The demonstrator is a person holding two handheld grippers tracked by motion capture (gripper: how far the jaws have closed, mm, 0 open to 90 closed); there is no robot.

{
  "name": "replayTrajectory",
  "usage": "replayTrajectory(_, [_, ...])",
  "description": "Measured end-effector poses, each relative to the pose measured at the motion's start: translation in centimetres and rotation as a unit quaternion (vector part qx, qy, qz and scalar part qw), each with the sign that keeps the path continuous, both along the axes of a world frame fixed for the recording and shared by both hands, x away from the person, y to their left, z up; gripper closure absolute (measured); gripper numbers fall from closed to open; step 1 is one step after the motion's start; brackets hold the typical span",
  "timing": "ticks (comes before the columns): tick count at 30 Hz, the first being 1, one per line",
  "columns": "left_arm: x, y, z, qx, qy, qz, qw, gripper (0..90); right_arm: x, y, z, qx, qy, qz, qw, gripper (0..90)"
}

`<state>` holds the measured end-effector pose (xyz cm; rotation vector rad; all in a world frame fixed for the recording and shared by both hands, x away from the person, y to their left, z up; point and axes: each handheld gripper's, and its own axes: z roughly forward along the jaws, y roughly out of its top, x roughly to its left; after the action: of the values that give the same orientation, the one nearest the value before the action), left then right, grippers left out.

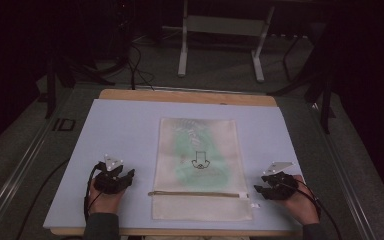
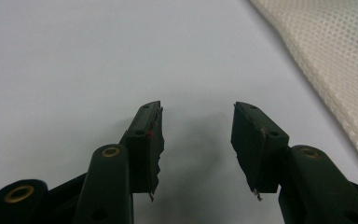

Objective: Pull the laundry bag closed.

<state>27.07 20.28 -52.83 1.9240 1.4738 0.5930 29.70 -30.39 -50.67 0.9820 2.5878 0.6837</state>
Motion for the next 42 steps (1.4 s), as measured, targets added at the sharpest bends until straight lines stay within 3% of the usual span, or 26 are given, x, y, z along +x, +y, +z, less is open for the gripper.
replayTrajectory(8, [-0.2, 0.3, 0.0, -0.008, -0.001, 0.007, 0.9999, 52.7, 0.3, 0.8, 0.5, -0.018, 0.012, 0.019, 0.9996, 51.9])
replayTrajectory(22, [-0.3, 0.0, 0.1, -0.001, -0.004, -0.001, 1.0, 52.2, 0.1, 2.5, 0.9, -0.048, 0.023, 0.06, 0.9968, 50.2])
replayTrajectory(42, [-0.2, -0.2, 0.1, 0.001, -0.006, -0.01, 0.9999, 51.7, -0.2, 5.5, 1.5, -0.06, 0.02, 0.109, 0.9921, 49.2])
